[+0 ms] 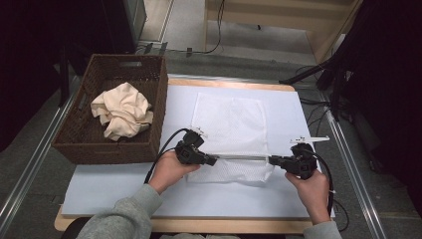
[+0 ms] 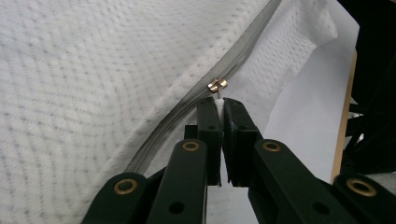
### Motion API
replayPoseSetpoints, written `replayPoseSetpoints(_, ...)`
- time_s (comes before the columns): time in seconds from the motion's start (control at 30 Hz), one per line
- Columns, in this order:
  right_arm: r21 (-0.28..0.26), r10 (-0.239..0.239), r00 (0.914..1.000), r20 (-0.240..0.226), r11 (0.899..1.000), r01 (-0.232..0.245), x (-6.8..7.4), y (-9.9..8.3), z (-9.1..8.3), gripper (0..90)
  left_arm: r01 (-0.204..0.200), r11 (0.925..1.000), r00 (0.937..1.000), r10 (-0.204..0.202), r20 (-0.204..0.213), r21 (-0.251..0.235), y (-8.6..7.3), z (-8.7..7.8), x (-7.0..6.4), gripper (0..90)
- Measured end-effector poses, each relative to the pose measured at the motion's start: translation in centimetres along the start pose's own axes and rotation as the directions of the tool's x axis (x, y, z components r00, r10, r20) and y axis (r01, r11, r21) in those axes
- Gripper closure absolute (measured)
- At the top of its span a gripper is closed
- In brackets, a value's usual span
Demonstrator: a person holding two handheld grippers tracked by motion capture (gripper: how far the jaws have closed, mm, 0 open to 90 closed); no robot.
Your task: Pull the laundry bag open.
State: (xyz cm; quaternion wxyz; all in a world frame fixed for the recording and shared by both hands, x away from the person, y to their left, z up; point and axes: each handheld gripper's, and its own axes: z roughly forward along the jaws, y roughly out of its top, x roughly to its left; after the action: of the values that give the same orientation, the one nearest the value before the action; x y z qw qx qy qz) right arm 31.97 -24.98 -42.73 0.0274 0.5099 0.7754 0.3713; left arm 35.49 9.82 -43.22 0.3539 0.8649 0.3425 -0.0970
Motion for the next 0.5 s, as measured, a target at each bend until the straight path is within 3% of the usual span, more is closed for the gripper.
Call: replayPoseSetpoints(0.5,-0.016,0.008,1.0,-0.002,1.0,-0.008,-0.7,-0.1,-0.4,85.8,0.032,0.9994,0.9993,-0.032,-0.017,-0.013,-0.6,-1.1,0.5,86.9)
